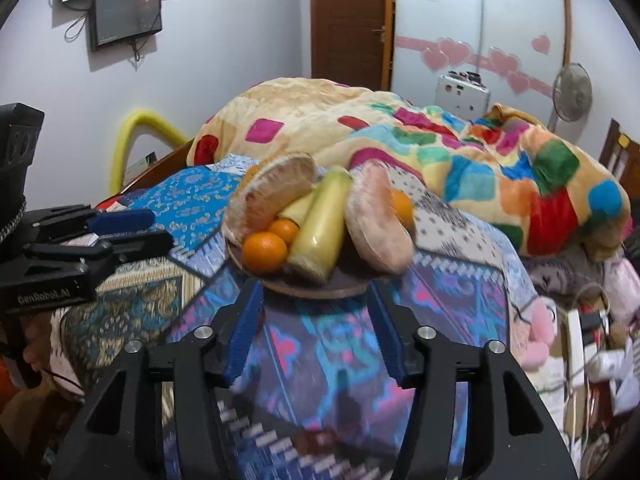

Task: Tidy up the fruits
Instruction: 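Withdraw both open tools from the plate, then grasp the dark red date with the right tool and lift it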

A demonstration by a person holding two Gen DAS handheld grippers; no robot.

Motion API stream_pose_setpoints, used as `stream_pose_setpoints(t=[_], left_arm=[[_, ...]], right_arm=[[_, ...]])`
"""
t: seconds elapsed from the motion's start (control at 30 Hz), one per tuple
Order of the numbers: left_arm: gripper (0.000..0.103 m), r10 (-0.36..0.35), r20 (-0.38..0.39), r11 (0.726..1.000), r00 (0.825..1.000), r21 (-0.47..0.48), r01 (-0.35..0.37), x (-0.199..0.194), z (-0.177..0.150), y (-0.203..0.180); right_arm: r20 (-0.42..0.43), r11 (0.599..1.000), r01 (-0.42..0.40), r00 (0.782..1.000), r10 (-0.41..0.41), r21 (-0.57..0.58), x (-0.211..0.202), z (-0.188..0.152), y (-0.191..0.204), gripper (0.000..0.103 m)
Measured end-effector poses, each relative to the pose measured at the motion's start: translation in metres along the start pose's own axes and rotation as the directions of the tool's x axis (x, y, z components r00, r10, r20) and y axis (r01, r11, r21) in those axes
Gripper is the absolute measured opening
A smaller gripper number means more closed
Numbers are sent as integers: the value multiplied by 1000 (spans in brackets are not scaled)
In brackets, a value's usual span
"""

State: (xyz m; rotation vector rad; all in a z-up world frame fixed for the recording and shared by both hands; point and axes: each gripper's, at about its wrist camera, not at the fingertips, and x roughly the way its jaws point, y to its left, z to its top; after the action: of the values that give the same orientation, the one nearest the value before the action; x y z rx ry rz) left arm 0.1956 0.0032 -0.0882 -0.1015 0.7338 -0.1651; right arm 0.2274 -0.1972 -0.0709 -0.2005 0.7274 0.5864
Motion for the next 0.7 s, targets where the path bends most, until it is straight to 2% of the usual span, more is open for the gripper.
stream_pose_setpoints(t=[0.17,0.3,0.47,0.6,0.67,0.7], left_arm=[[49,-18,-8,1000,1000,0,18,-9,-9,-9],[49,-25,-16,1000,1000,-3,25,-12,-16,-13],[49,-27,-35,1000,999,-4,27,-10,-25,-16],[49,-20,-63,1000,998,-1,20,-2,-32,-17],[49,-18,-75,1000,997,-4,17,3,-35,-17],[49,-15,-83,1000,996,-3,15,7,-37,-18]], right_arm=[[-42,999,25,999,-24,22,-2,-28,-5,51],[-77,997,-10,997,15,74,3,-47,-12,51],[-79,988,-38,996,51,150,5,-60,-25,51],[-67,997,1,998,4,82,4,-65,-15,49],[-62,998,2,998,2,60,2,-68,-11,44],[-59,999,-2,998,5,52,1,-69,-9,38]])
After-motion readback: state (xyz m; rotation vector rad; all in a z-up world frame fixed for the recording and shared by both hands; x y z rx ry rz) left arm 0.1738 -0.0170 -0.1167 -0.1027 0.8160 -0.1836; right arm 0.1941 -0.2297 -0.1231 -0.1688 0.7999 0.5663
